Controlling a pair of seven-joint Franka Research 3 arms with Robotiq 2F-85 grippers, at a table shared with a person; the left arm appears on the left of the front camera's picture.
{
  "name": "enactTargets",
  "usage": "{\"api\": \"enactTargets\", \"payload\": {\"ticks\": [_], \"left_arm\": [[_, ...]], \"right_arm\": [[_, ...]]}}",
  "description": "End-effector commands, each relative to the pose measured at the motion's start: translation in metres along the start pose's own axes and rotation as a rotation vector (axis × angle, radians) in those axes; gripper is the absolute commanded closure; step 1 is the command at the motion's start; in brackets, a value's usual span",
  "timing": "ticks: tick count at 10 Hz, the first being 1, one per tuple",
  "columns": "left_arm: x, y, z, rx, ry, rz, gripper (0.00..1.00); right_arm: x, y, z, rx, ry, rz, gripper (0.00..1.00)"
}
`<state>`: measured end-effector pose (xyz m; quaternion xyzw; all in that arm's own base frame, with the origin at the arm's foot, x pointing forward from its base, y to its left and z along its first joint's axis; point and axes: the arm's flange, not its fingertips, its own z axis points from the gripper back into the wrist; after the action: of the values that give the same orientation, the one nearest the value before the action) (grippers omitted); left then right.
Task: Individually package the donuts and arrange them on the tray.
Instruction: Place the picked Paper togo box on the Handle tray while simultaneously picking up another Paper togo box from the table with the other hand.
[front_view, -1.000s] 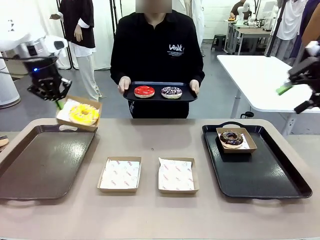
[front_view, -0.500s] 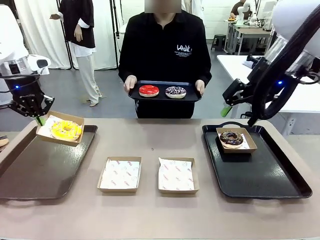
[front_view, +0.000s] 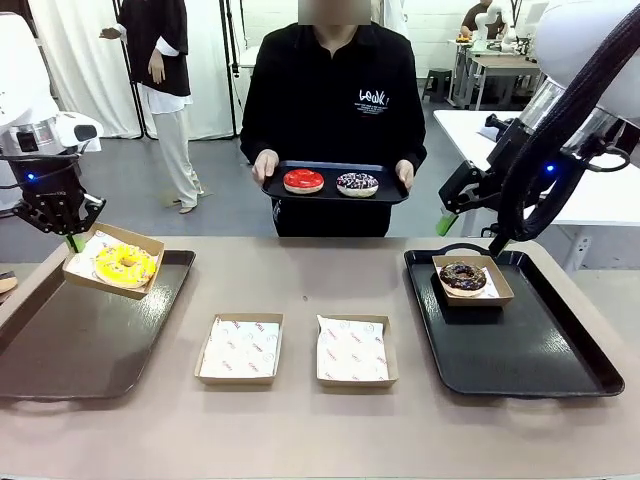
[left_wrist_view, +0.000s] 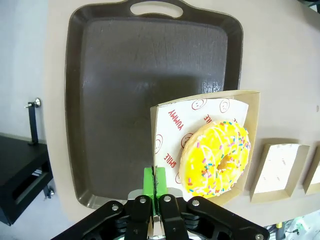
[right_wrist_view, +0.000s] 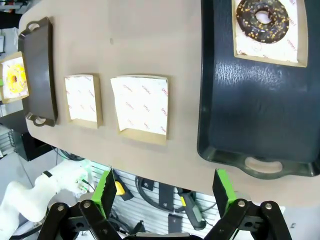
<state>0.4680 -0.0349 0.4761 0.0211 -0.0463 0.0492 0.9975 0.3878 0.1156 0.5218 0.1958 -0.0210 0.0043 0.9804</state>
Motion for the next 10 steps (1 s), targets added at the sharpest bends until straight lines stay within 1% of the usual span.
{"api": "enactTargets", "payload": {"ticks": [1, 7, 8, 9, 10], "left_arm": [[0.000, -0.001, 0.000, -0.010, 0.004, 0.026, 0.99], [0.000, -0.001, 0.000, -0.010, 0.004, 0.026, 0.99], [0.000, 0.000, -0.001, -0.002, 0.003, 0.004, 0.99], [0.008, 0.004, -0.003, -0.014, -0.012, 0.002, 0.99], [0.018, 0.015, -0.006, -0.035, -0.007, 0.011, 0.99]], "right_arm": [[-0.003, 0.001, 0.001, -0.013, -0.006, 0.000, 0.00], [-0.003, 0.001, 0.001, -0.013, -0.006, 0.000, 0.00], [-0.001, 0.002, 0.002, 0.002, -0.003, 0.004, 0.00], [-0.001, 0.015, -0.015, -0.089, -0.017, 0.034, 0.00], [-0.004, 0.030, -0.034, -0.176, -0.006, 0.049, 0.00]]}}
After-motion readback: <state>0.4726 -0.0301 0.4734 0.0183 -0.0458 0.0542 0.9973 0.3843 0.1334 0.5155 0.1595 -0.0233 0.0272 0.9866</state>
